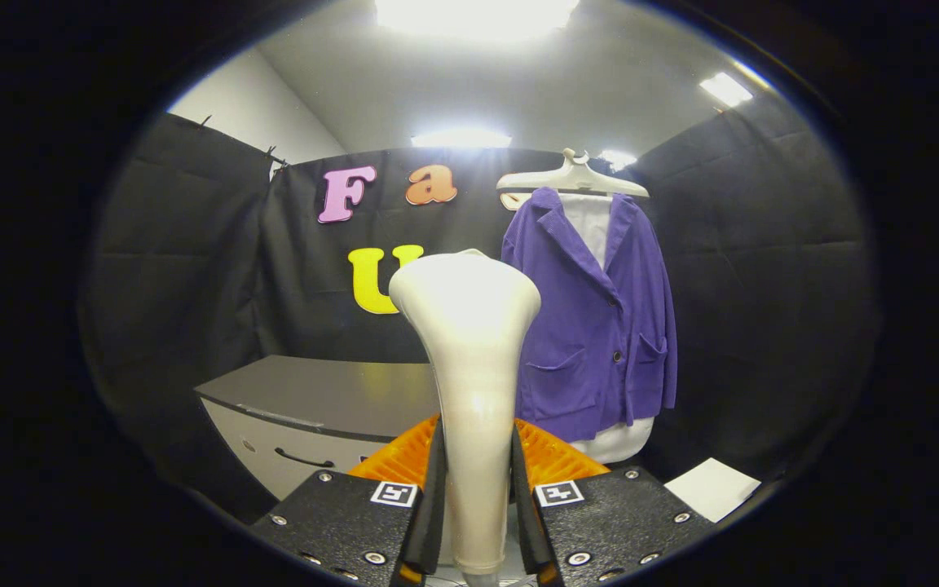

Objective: Iron the clothes twice with a garment steamer, once on the left side and once on the right side.

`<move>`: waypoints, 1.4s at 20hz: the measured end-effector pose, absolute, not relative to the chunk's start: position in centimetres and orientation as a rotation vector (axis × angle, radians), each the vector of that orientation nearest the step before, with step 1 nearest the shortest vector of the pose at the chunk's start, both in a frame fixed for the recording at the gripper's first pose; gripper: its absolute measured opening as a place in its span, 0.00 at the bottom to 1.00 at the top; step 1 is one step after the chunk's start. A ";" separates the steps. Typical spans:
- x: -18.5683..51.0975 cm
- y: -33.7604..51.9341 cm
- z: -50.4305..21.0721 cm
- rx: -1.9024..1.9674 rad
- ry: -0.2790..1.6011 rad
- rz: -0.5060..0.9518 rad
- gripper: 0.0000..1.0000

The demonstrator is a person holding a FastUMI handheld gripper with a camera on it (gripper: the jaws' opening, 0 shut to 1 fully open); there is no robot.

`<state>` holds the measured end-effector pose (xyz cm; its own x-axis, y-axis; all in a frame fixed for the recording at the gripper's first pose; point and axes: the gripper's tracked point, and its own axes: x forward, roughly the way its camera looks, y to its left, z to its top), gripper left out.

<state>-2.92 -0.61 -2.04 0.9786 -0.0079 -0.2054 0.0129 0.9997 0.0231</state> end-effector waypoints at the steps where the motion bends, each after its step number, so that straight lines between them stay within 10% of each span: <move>1: -3.6 -0.7 -2.3 0.019 0.203 -0.004 0.38; 28: 10.3 -7.4 11.7 -0.045 -0.052 -0.239 0.38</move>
<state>10.34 -7.45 11.69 0.9703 -0.2352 0.0571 0.2375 0.9706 -0.0382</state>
